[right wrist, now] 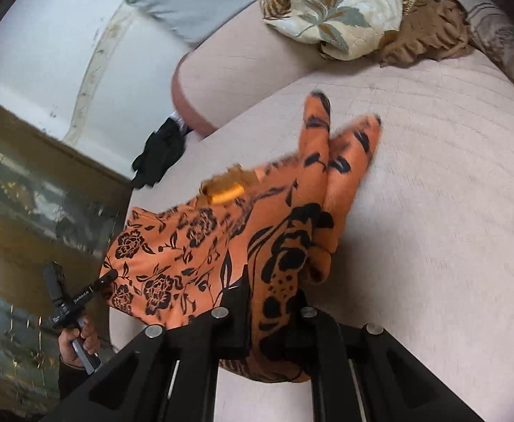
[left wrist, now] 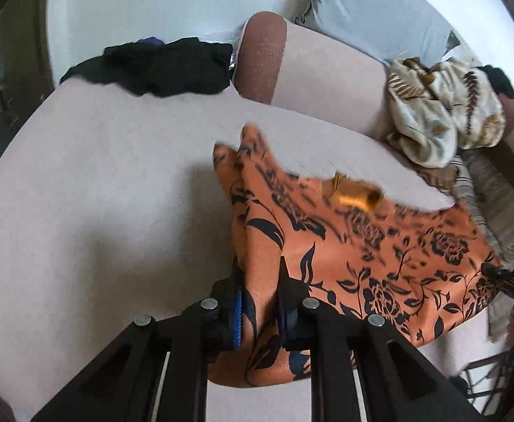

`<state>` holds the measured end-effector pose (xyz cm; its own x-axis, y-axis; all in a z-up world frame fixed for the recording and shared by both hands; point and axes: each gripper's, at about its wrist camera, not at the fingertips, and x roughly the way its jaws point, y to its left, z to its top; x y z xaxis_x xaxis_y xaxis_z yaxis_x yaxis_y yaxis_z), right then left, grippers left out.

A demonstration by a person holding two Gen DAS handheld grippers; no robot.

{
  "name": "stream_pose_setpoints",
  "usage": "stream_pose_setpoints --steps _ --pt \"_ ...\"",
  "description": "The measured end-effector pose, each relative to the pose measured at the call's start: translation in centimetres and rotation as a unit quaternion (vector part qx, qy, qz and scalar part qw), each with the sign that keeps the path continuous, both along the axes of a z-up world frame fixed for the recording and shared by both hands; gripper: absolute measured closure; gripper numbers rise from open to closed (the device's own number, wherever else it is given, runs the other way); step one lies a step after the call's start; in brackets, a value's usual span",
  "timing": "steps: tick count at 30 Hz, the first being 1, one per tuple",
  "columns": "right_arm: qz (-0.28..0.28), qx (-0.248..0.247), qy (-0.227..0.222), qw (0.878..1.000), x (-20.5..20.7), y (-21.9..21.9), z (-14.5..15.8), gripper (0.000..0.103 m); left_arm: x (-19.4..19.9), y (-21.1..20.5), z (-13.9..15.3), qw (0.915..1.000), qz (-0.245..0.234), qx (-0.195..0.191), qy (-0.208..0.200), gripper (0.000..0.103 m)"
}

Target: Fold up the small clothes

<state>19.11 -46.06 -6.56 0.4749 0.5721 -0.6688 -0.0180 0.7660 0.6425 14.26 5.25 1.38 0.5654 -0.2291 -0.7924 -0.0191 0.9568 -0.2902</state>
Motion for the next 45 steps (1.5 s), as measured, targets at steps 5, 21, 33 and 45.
stream_pose_setpoints --steps 5,21,33,45 --pt "0.018 -0.01 0.086 0.996 -7.1 0.1 -7.2 0.076 -5.9 1.1 -7.4 0.9973 0.011 -0.012 0.072 0.077" --pt "-0.04 -0.122 -0.006 0.992 0.1 -0.1 -5.0 0.035 1.1 -0.4 -7.1 0.9983 -0.02 0.054 0.004 0.04" --pt "-0.018 -0.186 -0.02 0.982 0.7 0.6 -3.8 0.097 3.8 -0.2 -5.5 0.9974 -0.004 0.069 -0.021 0.099" --pt "-0.084 -0.192 0.013 0.978 1.1 -0.9 -6.7 0.057 3.1 1.0 -7.2 0.9944 0.054 0.09 -0.011 0.072"
